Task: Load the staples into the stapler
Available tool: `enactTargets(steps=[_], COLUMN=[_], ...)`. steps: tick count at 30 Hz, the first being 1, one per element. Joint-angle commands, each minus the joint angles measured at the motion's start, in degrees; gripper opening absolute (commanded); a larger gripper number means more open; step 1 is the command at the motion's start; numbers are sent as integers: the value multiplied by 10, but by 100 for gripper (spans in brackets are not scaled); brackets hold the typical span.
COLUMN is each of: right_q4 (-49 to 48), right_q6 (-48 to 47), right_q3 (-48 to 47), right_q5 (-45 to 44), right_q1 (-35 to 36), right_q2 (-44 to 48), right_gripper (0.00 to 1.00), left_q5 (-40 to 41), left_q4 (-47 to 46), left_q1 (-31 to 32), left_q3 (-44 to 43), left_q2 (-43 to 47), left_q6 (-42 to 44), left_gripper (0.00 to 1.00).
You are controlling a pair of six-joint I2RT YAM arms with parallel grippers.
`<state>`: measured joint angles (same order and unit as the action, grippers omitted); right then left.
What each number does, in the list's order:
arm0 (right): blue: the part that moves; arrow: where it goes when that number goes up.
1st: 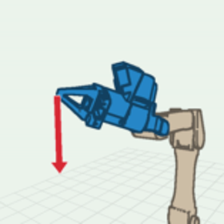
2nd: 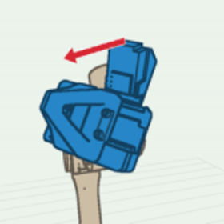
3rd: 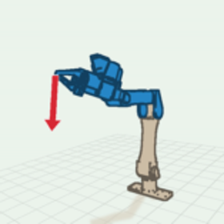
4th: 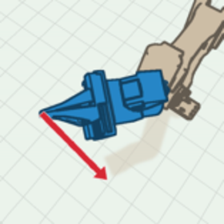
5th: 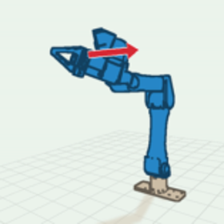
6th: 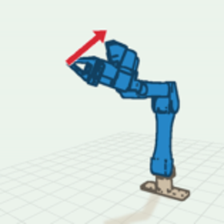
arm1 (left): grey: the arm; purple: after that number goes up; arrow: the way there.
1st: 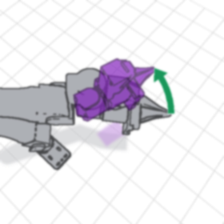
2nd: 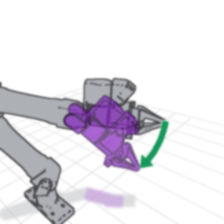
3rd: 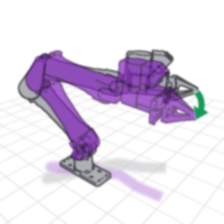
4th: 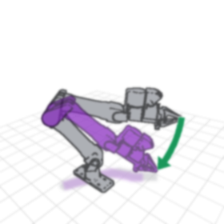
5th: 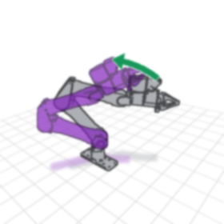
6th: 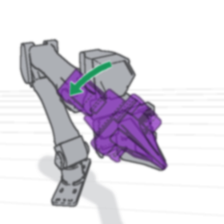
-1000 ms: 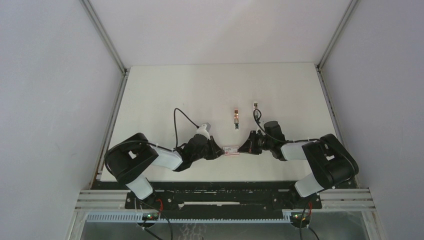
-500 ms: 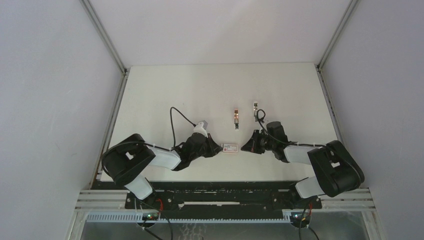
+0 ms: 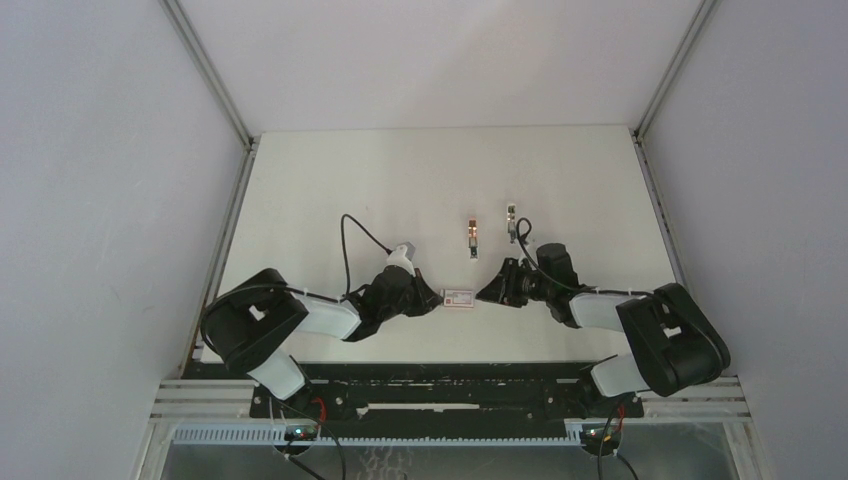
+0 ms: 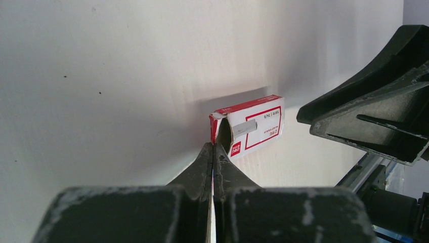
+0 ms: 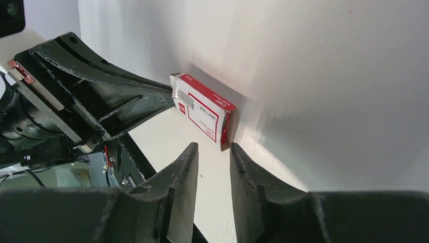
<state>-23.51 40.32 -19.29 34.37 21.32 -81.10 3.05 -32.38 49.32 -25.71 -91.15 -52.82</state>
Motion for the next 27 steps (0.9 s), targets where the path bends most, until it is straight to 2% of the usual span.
enactTargets(steps=[1, 17, 27], right_q4=[-40, -63, -84], right_q6=[11, 18, 24], right_q3=[-35, -55, -66], right_q5=[6, 13, 36], right_q1=[15, 23, 36], right_q2=[-28, -94, -111], right_gripper=[29, 27, 16], left_q5=[-4, -6, -9], left_q4=[-8, -6, 0], left_q1=[-4, -4, -4], left_q3=[-2, -5, -12], left_q2=[15, 16, 15], left_q6=[16, 21, 26], left_gripper=[0, 0, 0])
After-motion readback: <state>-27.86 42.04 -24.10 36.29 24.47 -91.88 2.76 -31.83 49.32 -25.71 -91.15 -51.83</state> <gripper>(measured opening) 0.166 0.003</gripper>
